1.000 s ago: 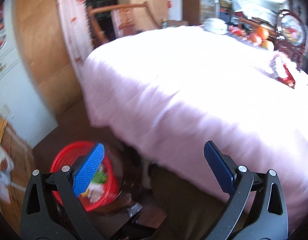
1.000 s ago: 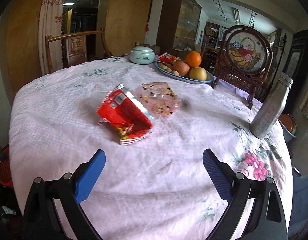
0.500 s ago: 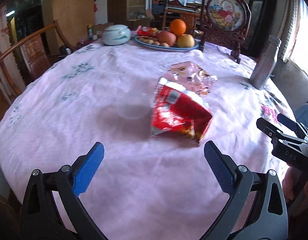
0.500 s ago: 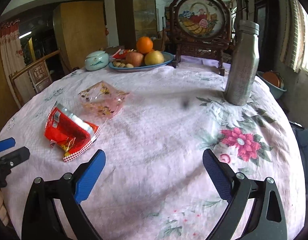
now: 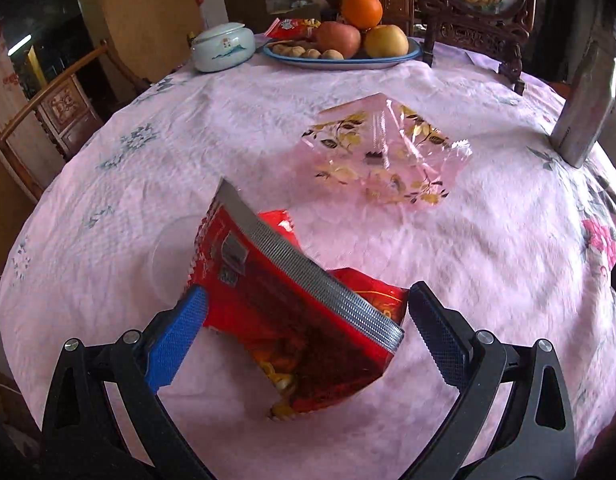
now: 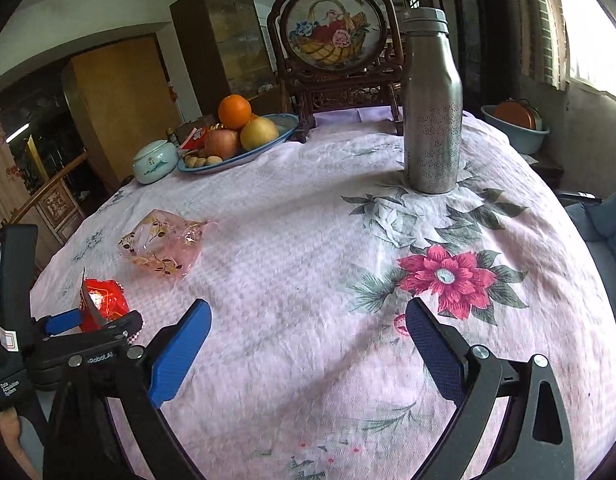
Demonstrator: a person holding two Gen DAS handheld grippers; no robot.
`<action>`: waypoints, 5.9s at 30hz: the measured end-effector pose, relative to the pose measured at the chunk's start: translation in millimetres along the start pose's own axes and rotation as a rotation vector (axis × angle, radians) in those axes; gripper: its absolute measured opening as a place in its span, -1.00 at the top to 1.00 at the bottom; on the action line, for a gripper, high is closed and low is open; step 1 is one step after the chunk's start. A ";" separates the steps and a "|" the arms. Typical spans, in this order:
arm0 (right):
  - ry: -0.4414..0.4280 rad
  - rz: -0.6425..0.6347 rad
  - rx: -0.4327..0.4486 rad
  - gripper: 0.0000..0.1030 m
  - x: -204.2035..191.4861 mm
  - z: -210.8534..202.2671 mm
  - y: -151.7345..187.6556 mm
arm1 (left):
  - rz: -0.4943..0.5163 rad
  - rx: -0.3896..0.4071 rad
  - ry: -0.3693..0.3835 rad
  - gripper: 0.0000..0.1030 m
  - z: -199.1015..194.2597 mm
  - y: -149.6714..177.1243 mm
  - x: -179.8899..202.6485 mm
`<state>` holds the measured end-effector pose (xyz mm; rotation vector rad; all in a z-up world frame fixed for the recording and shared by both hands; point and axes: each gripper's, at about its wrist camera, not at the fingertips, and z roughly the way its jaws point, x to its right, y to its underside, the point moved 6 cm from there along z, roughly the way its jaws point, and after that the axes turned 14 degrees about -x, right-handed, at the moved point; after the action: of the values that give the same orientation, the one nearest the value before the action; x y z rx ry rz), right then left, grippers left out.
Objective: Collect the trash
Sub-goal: 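Grasp the red snack bag with the left tool and lift it, then grasp the pink floral plastic bag with the right tool while the left tool holds the red bag, then carry both bags over the red basket and open both tools to drop them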
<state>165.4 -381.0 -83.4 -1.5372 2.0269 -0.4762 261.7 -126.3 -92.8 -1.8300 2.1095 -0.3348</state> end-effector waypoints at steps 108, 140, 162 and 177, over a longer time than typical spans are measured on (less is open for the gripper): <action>-0.244 -0.155 -0.156 0.23 -134.3 111.9 -61.6 | -0.193 0.257 0.221 -0.14 -91.1 98.8 -127.5; -0.556 -0.643 -0.143 0.28 -301.0 -42.6 92.3 | -0.830 0.190 0.055 -0.28 -67.0 359.6 -391.0; -0.662 -0.771 -0.150 0.28 -383.3 -77.1 185.6 | -1.104 0.139 -0.082 -0.81 -26.5 450.8 -460.4; -0.747 -0.927 -0.452 0.09 -532.6 -31.2 337.6 | -1.278 0.145 -0.077 -0.87 -37.8 500.1 -500.2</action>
<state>-6.4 223.6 -142.7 -2.4199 0.8037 0.2611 -147.6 440.9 -204.3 -2.7503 0.5679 -0.6344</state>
